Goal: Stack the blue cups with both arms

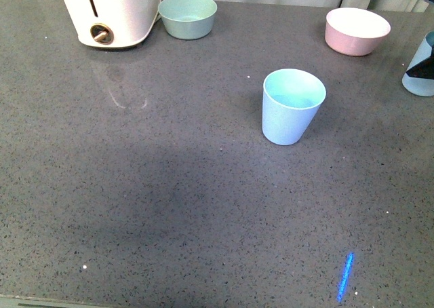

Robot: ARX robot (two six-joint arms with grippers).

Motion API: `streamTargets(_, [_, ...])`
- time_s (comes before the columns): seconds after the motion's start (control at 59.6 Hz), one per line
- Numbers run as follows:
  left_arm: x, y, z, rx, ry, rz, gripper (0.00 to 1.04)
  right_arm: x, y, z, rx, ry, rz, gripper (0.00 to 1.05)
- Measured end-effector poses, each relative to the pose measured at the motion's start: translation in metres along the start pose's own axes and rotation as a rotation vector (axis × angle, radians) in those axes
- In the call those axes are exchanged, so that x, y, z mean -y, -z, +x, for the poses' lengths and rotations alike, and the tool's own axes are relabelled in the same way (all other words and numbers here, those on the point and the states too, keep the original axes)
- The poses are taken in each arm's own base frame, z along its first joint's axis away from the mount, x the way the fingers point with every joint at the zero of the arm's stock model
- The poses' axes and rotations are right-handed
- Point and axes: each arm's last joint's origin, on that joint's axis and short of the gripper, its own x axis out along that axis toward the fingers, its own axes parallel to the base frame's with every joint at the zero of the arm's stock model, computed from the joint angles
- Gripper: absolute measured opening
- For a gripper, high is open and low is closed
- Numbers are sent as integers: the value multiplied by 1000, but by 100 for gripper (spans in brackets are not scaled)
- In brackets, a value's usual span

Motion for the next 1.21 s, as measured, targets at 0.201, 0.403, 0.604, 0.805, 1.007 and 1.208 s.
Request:
streamTargets(0.201, [0, 0, 0, 0, 0, 0, 96, 7, 10, -7, -3, -23, 7, 2])
streamTargets(0.403, [0, 0, 0, 0, 0, 0, 96, 2, 12, -35, 56, -79, -16, 2])
streamTargets(0.604, [0, 0, 0, 0, 0, 0, 96, -39, -15, -107, 228, -223, -114, 2])
streamTargets(0.805, [0, 0, 0, 0, 0, 0, 96, -83, -46, -133, 304, -299, -232, 2])
streamTargets(1.007, [0, 0, 0, 0, 0, 0, 96, -123, -64, -123, 289, -363, -332, 2])
streamTargets(1.208, [0, 0, 0, 0, 0, 0, 96, -146, -78, -112, 284, -400, -392, 2])
